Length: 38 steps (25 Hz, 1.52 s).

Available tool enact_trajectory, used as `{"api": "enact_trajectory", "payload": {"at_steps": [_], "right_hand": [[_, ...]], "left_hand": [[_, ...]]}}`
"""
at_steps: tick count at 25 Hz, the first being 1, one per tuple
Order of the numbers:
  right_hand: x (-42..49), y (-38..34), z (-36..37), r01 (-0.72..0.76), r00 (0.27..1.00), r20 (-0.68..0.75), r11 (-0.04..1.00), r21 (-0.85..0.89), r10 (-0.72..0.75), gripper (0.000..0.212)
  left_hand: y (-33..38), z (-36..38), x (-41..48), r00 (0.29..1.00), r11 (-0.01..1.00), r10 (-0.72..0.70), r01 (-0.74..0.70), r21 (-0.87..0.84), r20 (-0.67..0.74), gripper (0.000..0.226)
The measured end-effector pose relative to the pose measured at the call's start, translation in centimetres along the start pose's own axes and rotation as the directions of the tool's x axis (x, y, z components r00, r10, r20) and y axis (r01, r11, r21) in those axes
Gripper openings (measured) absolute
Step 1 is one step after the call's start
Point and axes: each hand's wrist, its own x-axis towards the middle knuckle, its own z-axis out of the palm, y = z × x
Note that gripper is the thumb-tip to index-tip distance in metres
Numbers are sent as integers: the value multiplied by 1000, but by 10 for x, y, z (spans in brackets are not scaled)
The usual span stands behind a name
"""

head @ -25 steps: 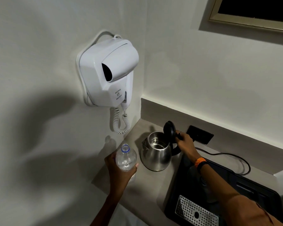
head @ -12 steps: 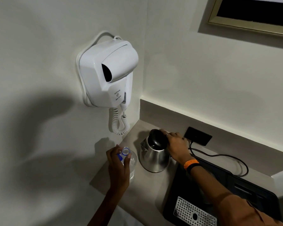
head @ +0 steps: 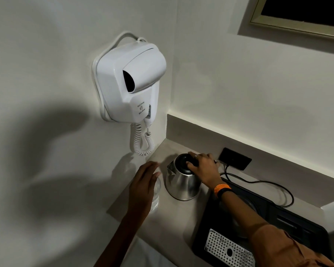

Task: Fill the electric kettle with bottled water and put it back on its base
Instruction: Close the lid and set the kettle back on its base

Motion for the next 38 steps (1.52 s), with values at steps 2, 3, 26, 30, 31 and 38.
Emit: {"api": "enact_trajectory", "payload": {"at_steps": [2,3,26,30,31,38], "right_hand": [[-1,1,3,15,1000,-11,1000,-23,-15,51],[-2,1,3,22,1000,-16,999,-28,-23,51],[-15,66,-13,-7,998,-54,996,94,12,46],[-13,41,-21,56,998,-39,995,83,-53,51],[-15,39,-26,61,996,-68,995,83,-55,51],[-67,74,-105,-20,956,-283,981,194,75,54]], "left_hand": [[-2,1,8,998,1000,-6,5,26,56,35],[-2,2,11,997,1000,-9,8,19,81,32],[2,137,-15,850,877,-443,477,-61,286,144],[-16,126,1,824,835,-520,546,-67,227,144],[-16,124,6,849,863,-479,502,-56,224,139],[37,136,55,900,968,-150,218,-125,410,120]]}}
